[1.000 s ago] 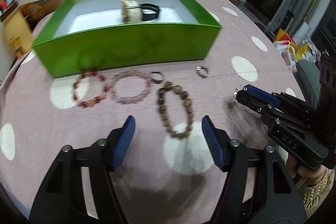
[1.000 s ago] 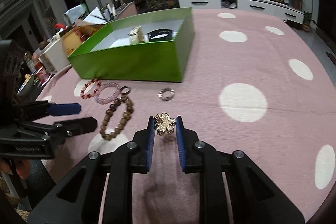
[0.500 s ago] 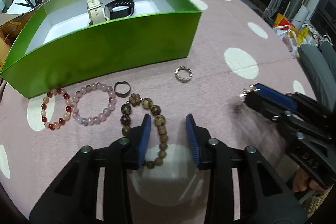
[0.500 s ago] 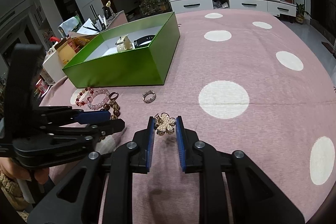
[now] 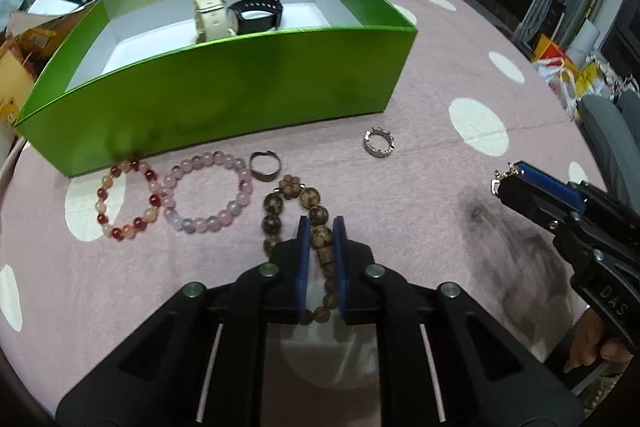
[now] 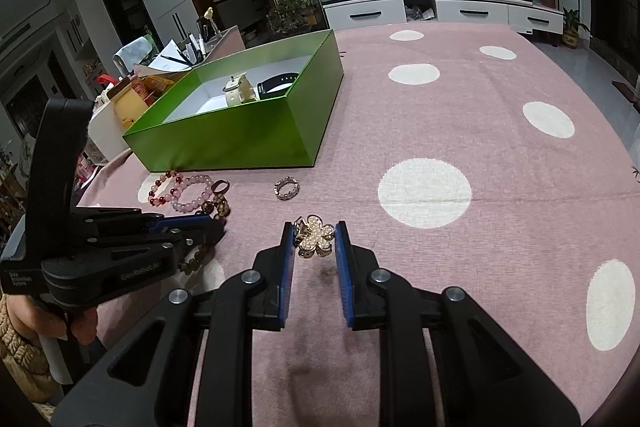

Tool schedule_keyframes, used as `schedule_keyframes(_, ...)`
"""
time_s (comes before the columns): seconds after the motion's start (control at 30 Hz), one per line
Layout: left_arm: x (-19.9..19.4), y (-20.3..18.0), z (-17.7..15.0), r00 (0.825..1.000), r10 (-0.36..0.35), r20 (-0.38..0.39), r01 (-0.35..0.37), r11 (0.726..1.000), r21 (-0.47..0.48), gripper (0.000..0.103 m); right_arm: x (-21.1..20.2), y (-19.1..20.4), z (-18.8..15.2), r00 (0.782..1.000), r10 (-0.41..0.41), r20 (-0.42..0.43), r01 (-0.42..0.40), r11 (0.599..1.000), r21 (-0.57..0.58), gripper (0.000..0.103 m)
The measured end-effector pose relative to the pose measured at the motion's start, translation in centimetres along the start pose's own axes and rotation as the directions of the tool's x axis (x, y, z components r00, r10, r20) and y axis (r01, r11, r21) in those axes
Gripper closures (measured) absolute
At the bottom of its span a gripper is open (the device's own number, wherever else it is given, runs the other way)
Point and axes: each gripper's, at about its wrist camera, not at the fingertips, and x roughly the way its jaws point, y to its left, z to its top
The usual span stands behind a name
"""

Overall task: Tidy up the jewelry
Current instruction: 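Grasp the brown wooden bead bracelet with the left tool while the right tool grasps the gold flower charm, then carry the bead bracelet and flower charm into the green box and release both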

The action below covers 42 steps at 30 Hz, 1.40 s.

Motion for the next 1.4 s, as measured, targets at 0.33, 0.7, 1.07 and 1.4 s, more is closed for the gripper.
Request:
schedule_keyframes(0.33,-5.8,3.8,0.4,0.992,-0.054,0.116,0.066,0.992,-0.109,0.092,-1.0,1.4,0.7,1.0,0.019,0.018,-0.019,1.0,-0.021,0.083)
schedule_keyframes(0.7,-10.1,7.4,1.7,0.977,-0.011,0.212,0.047,0.985,-0.167,0.092,-1.6,3.7,2.7,0.998,0.038,0.041,-0.035,0.996,-0.078,0.083)
schedule_keyframes(1.07,-12.3,9.7,5.8,0.961,0.023,0.275,0.024,0.986,-0.166,0.092,-1.0,6.3,7.1,0.994,0.064,0.084,-0.052,0.989,-0.14,0.083)
schedule_keyframes(1.4,-11.2,11.1,10.7,0.96,0.041,0.278,0.007,0.986,-0.169,0.092,1.4,6.8,11.4,0.993,0.059,0.1,-0.043,0.986,-0.16,0.083)
